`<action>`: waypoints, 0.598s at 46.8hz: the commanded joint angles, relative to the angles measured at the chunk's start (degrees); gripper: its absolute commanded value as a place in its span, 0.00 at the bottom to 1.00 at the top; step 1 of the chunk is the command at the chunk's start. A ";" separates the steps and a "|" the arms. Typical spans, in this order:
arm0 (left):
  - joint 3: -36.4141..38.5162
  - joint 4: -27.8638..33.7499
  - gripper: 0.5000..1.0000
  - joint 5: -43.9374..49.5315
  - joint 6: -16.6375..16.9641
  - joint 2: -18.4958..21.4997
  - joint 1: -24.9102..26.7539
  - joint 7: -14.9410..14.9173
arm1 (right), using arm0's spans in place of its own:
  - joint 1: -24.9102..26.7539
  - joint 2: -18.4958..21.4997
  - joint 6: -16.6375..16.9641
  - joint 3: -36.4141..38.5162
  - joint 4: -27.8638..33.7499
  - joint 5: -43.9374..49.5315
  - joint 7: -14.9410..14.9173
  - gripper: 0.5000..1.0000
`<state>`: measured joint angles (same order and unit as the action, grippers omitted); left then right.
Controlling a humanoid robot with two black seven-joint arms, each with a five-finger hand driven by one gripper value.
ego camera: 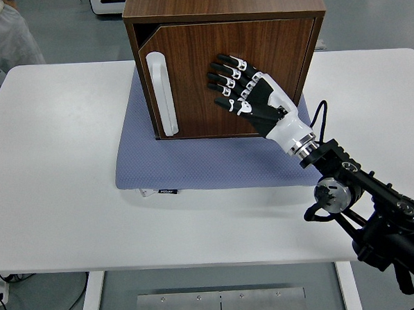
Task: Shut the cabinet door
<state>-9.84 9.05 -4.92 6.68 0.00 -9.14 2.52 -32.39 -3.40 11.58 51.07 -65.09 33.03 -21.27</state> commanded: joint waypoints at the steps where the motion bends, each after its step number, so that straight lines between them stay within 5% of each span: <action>1: 0.00 0.00 1.00 0.00 0.00 0.00 0.00 -0.06 | -0.48 0.41 -0.94 0.08 0.23 -1.91 0.00 1.00; 17: 0.00 0.00 1.00 0.00 0.00 0.00 0.00 -0.06 | 0.23 0.41 -0.86 -0.27 0.23 -2.09 -0.44 1.00; 28: 0.00 0.00 1.00 0.00 0.00 0.00 0.00 -0.06 | 3.74 -4.07 4.33 -0.10 -2.93 -1.74 -1.50 1.00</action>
<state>-9.84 9.05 -4.92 6.68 0.00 -9.15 2.48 -29.58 -5.99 15.39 50.79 -67.41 31.27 -22.14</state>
